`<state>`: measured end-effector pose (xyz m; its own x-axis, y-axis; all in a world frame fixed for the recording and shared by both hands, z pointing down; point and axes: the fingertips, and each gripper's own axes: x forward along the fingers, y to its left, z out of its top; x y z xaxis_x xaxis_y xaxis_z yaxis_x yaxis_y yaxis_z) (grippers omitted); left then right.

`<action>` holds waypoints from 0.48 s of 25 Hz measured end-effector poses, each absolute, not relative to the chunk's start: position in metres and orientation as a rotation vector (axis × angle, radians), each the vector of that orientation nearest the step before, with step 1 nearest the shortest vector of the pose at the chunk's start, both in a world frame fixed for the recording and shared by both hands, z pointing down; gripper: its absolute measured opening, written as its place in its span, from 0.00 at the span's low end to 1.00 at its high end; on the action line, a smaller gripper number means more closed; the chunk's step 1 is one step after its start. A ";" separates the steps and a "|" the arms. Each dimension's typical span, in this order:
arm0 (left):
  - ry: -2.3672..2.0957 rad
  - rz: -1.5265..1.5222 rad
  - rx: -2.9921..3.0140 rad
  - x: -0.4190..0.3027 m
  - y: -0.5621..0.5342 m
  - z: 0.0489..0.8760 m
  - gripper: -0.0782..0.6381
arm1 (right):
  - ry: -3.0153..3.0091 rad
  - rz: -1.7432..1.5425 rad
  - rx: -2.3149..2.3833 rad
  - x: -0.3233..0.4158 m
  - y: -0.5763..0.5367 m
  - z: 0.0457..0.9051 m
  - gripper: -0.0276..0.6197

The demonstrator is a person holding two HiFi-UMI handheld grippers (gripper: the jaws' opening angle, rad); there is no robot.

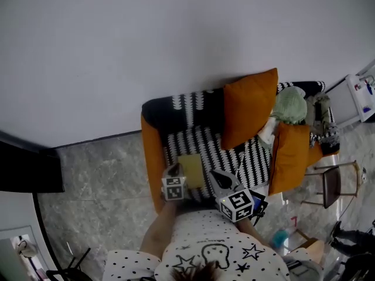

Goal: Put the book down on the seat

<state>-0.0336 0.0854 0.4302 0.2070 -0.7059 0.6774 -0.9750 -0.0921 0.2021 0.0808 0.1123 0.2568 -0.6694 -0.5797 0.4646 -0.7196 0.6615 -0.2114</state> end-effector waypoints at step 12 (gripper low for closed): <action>-1.602 0.515 1.871 -0.037 0.093 0.415 0.10 | -2.574 0.504 0.922 0.065 0.109 0.254 0.04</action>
<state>-0.0366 0.0926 0.4148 0.1904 -0.7371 0.6484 -0.9769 -0.0768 0.1996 0.0653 0.1087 0.2541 -0.7225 -0.5301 0.4438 -0.6584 0.7235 -0.2077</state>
